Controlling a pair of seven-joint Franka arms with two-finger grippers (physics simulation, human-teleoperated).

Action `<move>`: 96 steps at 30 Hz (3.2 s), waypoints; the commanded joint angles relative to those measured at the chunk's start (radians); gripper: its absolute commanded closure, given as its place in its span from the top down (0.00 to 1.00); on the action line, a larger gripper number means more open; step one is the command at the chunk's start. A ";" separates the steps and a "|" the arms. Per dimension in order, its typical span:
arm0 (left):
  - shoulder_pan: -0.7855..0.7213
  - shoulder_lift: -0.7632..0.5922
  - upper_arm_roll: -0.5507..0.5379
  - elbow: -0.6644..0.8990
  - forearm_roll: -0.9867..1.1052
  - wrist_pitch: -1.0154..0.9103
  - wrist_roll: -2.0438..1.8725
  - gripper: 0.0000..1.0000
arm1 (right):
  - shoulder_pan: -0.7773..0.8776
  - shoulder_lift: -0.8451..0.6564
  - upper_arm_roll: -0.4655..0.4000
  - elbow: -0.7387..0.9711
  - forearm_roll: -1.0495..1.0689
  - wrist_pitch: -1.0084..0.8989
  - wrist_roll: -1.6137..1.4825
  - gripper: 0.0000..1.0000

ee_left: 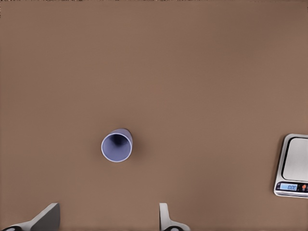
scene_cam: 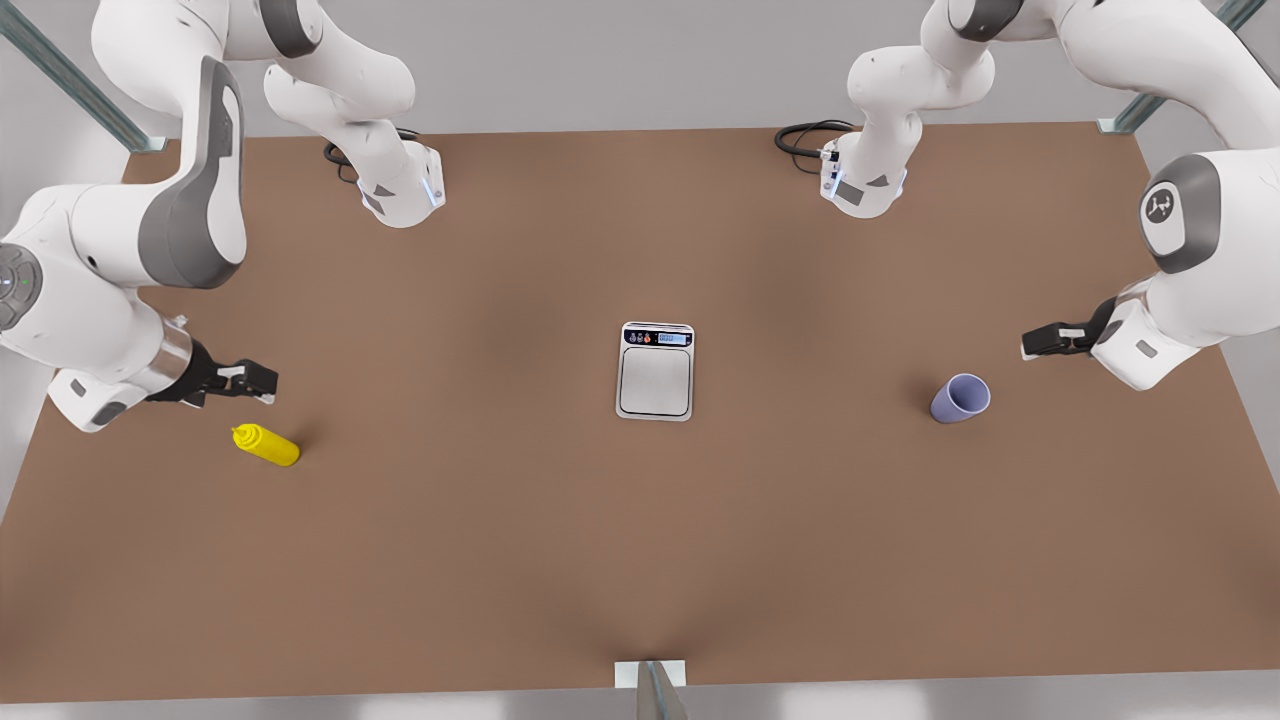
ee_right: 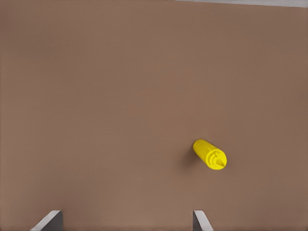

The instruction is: Move cup to the weight, pick up sauce bottle, pour sauce

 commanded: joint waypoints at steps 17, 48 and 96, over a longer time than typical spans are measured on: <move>0.000 0.052 0.054 -0.351 0.004 0.359 0.048 1.00 | -0.682 0.407 -0.002 -0.198 0.620 0.045 -1.911 1.00; 0.000 0.107 0.144 -0.767 0.004 0.903 0.148 0.70 | -0.675 0.621 0.005 -0.181 0.890 0.094 -2.206 1.00; -0.009 0.112 0.095 -0.716 -0.028 0.860 0.078 0.21 | -0.587 0.641 0.009 -0.183 0.942 0.088 -2.258 0.71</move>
